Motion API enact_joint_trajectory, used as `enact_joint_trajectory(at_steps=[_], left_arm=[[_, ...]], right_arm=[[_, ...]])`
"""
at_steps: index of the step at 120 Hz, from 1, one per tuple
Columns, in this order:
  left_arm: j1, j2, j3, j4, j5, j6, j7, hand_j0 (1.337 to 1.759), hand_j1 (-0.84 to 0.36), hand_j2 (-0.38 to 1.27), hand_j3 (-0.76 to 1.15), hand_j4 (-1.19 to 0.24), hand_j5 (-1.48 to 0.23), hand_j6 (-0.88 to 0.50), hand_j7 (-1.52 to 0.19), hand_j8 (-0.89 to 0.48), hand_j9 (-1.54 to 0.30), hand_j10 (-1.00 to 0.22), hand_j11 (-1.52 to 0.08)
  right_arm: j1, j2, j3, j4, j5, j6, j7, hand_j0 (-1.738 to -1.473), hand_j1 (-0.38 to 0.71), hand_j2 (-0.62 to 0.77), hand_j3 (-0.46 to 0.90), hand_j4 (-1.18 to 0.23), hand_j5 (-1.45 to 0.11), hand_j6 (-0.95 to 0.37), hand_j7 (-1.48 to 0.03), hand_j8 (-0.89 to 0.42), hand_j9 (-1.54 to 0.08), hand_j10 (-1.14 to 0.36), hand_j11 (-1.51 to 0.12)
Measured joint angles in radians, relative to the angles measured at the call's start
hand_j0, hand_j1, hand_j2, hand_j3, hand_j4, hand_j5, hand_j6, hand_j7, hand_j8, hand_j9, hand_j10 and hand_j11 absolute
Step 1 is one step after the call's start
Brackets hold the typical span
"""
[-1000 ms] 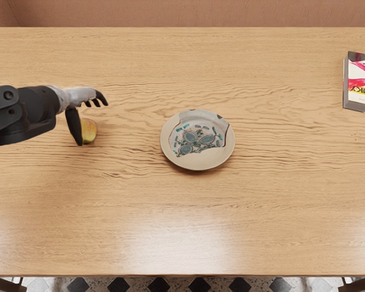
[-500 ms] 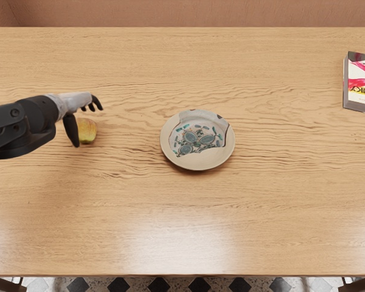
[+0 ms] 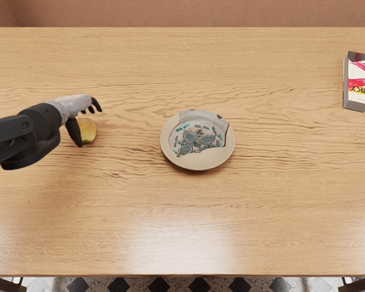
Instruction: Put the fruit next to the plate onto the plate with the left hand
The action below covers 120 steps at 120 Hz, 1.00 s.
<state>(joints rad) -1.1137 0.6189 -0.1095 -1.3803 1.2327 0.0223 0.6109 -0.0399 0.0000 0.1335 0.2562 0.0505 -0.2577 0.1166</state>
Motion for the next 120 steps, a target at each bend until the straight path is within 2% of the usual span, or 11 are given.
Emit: enact_joint_trajectory(at_steps=[28, 68, 86, 112, 120], left_arm=[[0.001, -0.045, 0.000, 0.055, -0.004, 0.014, 0.000, 1.658, -0.01, 0.06, 0.00, -0.30, -0.39, -0.31, -0.39, -0.31, -0.39, -0.30, -0.39], [0.048, -0.071, 0.007, 0.098, 0.001, 0.075, 0.000, 1.658, 0.01, 0.06, 0.00, -0.29, -0.37, -0.29, -0.37, -0.29, -0.37, -0.29, -0.37], [0.060, -0.071, 0.008, 0.102, 0.001, 0.110, 0.000, 1.658, -0.02, 0.07, 0.00, -0.32, -0.41, -0.32, -0.41, -0.32, -0.41, -0.32, -0.41], [0.063, -0.071, 0.008, 0.103, 0.006, 0.136, 0.000, 1.658, -0.17, 0.12, 0.00, -0.45, -0.58, -0.45, -0.58, -0.45, -0.58, -0.44, -0.58], [0.064, -0.071, 0.008, 0.105, 0.007, 0.139, 0.000, 1.658, -0.19, 0.15, 0.00, -0.47, -0.61, -0.43, -0.61, -0.46, -0.61, -0.47, -0.61]], right_arm=[[0.000, 0.000, 0.000, 0.000, 0.000, 0.000, 0.000, -1.658, -0.31, -0.01, 0.00, -0.03, -0.05, -0.03, -0.05, -0.03, -0.05, -0.03, -0.05], [0.000, 0.000, 0.000, 0.000, 0.000, 0.000, 0.000, -1.658, -0.31, -0.01, 0.00, -0.03, -0.05, -0.03, -0.05, -0.03, -0.05, -0.03, -0.05], [0.000, 0.000, 0.000, 0.000, 0.000, 0.000, 0.000, -1.658, -0.31, -0.01, 0.00, -0.03, -0.05, -0.03, -0.05, -0.03, -0.05, -0.03, -0.05], [0.000, 0.000, 0.000, 0.000, 0.000, 0.000, 0.000, -1.658, -0.31, -0.01, 0.00, -0.03, -0.05, -0.03, -0.05, -0.03, -0.05, -0.03, -0.05], [0.000, 0.000, 0.000, 0.000, 0.000, 0.000, 0.000, -1.658, -0.31, -0.01, 0.00, -0.03, -0.05, -0.03, -0.05, -0.03, -0.05, -0.03, -0.05]])
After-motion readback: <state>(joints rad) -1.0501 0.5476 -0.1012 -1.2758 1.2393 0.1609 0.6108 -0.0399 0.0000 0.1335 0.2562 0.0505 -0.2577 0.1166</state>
